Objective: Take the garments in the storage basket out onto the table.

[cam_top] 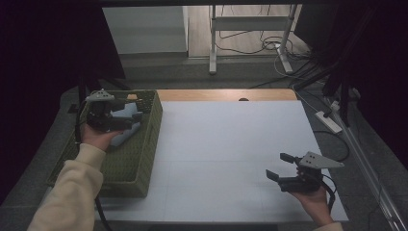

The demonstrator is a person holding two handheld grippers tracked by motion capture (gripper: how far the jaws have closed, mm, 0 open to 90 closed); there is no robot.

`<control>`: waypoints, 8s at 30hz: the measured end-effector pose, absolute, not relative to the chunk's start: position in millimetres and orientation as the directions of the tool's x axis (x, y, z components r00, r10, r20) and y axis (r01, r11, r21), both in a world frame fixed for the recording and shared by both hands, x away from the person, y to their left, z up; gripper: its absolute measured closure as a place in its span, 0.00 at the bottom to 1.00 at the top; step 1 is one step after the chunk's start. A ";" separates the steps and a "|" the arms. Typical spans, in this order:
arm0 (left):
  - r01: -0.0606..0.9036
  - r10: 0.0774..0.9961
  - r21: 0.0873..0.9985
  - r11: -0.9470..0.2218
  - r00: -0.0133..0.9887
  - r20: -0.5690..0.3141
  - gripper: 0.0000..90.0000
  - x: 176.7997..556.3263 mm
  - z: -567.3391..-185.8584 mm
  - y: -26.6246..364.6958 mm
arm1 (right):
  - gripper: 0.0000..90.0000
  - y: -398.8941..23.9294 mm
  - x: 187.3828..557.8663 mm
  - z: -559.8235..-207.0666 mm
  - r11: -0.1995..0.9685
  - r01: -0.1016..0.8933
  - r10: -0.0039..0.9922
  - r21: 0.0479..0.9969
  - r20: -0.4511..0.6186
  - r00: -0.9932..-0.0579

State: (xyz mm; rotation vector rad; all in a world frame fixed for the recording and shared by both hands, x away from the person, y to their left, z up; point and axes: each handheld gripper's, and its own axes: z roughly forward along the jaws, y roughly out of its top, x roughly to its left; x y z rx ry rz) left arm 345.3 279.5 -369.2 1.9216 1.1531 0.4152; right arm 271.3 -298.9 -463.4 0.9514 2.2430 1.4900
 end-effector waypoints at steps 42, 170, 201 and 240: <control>0.703 0.916 0.680 -0.208 0.384 -0.116 0.14 394.6 -404.7 327.5 | 0.15 -294.5 270.1 -466.4 0.275 0.365 0.657 0.890 0.104 -0.747; 0.934 0.983 0.329 -0.140 0.171 -0.066 0.55 439.8 -487.8 359.6 | 0.15 -294.3 268.8 -469.3 0.288 0.374 0.664 0.882 0.098 -0.741; 0.838 0.983 0.540 -0.077 0.155 -0.102 0.65 404.8 -439.0 367.1 | 0.15 -293.9 266.9 -467.3 0.286 0.364 0.659 0.886 0.094 -0.746; 0.680 0.963 0.733 -0.013 0.207 -0.175 0.65 361.2 -390.7 363.2 | 0.15 -294.7 269.6 -469.8 0.292 0.372 0.667 0.881 0.091 -0.739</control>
